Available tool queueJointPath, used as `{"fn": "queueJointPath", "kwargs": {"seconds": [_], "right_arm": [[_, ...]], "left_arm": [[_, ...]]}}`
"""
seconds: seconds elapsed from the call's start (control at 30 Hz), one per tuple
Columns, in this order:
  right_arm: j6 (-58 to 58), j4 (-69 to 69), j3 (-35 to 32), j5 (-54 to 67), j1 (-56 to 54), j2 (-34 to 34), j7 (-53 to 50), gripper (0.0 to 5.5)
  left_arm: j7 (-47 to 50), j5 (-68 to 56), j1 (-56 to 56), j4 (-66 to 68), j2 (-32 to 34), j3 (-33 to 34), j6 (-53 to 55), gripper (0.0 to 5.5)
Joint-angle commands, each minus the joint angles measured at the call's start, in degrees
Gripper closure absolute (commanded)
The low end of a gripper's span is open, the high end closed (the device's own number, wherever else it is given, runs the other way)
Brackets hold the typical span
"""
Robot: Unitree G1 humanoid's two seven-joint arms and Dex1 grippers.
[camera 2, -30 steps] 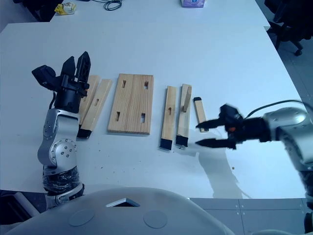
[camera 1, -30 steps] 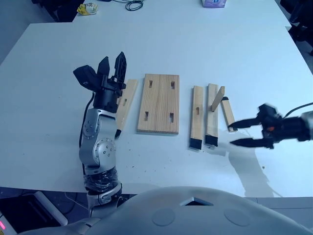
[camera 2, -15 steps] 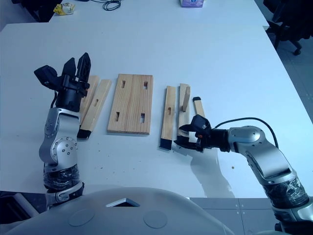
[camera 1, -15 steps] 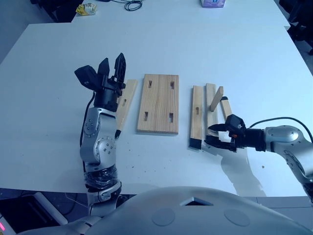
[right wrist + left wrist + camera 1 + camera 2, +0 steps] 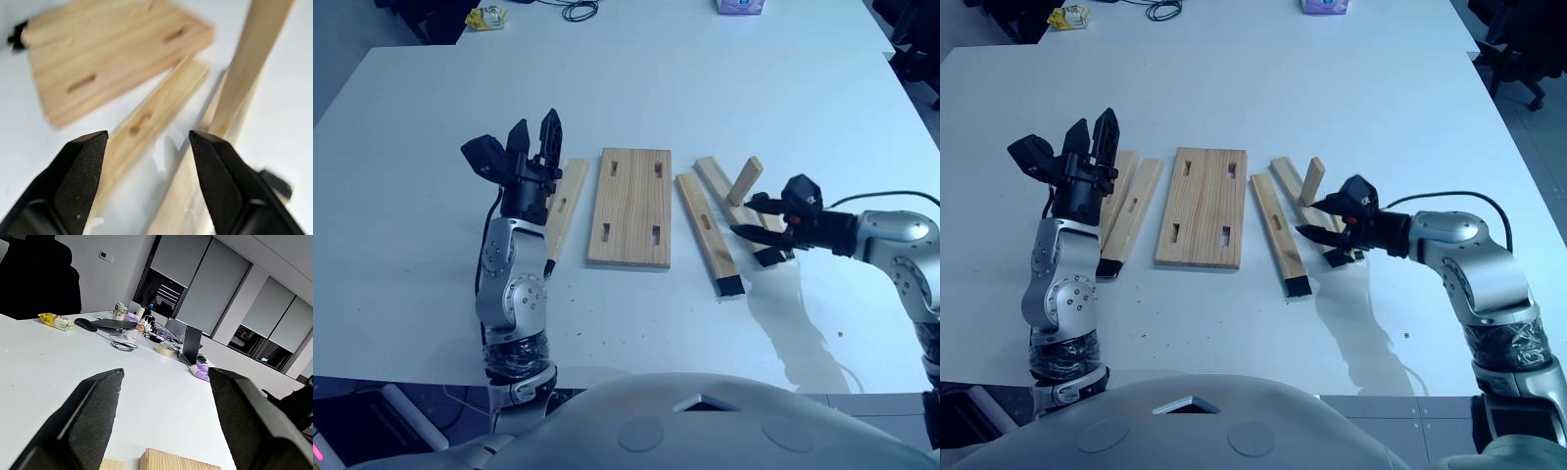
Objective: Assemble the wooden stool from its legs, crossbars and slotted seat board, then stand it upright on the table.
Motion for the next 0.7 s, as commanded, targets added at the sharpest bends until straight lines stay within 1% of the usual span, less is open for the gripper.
{"fn": "queueJointPath", "kwargs": {"seconds": [0.03,0.17,0.3,0.5,0.7], "right_arm": [[1.8,-1.5,1.7,-4.0,2.9,1.9,-6.7,2.44],[2.7,-2.2,1.6,-5.6,6.5,2.7,-9.9,2.44],[3.6,-2.0,1.0,-6.2,6.6,3.4,-11.7,2.44],[6.5,-5.1,0.6,-6.9,6.5,11.1,-20.8,2.44],[9.1,-4.9,2.5,-9.6,5.9,16.3,-27.9,2.44]], "left_arm": [[0.2,-0.2,0.0,-0.2,0.9,0.2,0.7,2.31],[0.2,-0.5,0.2,-0.6,1.3,0.3,1.2,2.31],[0.4,-0.4,1.1,-1.1,1.2,0.4,1.3,2.31],[0.5,-0.4,1.0,-1.1,1.1,0.1,1.5,2.31],[0.3,-0.6,0.2,-0.6,1.4,0.3,1.7,2.31]]}}
